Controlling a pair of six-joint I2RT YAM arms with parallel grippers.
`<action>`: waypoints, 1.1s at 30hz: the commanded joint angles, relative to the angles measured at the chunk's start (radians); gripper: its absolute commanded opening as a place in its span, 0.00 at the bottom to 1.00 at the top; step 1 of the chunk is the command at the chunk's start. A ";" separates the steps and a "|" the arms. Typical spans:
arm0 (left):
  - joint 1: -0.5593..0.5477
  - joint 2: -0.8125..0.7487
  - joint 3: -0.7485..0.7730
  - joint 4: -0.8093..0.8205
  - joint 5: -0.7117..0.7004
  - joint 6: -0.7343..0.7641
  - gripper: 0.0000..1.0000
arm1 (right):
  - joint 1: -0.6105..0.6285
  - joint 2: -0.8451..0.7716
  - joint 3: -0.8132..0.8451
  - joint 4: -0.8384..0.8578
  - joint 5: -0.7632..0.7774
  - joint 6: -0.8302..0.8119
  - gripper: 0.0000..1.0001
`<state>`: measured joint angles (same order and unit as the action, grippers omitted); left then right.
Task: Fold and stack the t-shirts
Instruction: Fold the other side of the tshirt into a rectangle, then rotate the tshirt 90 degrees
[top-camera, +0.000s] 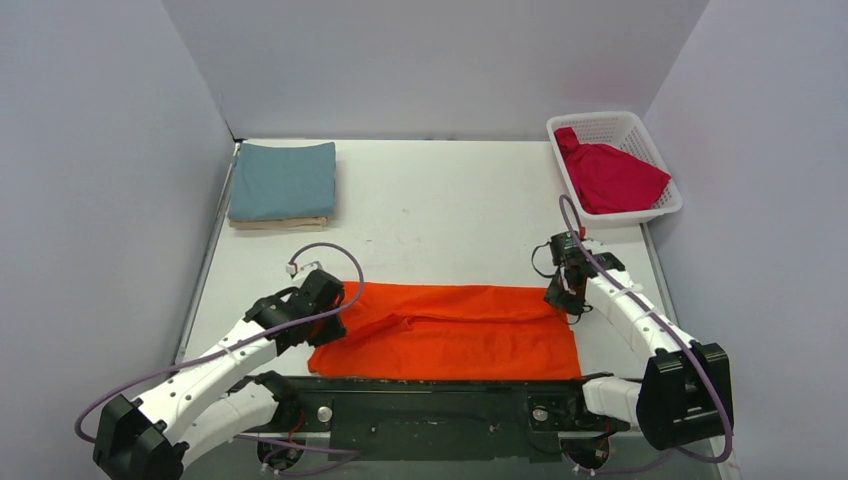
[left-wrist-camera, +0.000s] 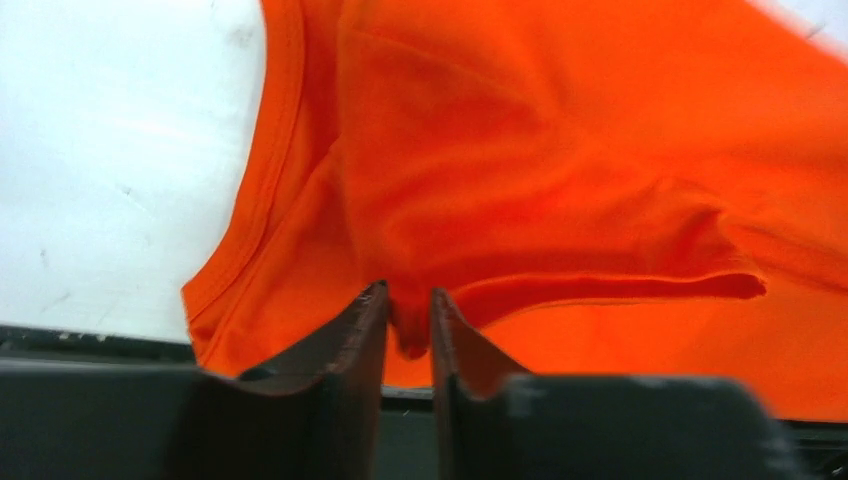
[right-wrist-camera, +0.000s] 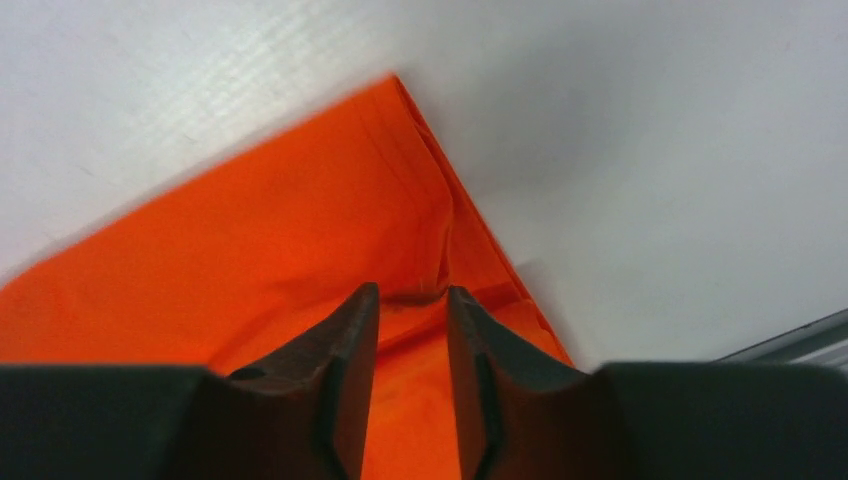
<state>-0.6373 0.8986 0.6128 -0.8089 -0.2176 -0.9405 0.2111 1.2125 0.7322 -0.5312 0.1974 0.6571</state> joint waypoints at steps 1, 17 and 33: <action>-0.014 -0.055 -0.012 -0.154 0.033 -0.114 0.44 | 0.012 -0.086 -0.068 -0.096 0.035 0.037 0.31; -0.016 0.181 0.112 0.233 0.142 -0.009 0.87 | 0.076 -0.084 -0.042 0.174 -0.366 0.044 0.88; 0.196 0.842 0.370 0.402 0.136 0.090 0.89 | 0.117 0.241 -0.078 0.277 -0.345 -0.033 0.87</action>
<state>-0.4793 1.5864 0.9012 -0.4984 -0.0345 -0.9169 0.3271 1.4227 0.6994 -0.2451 -0.1493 0.6636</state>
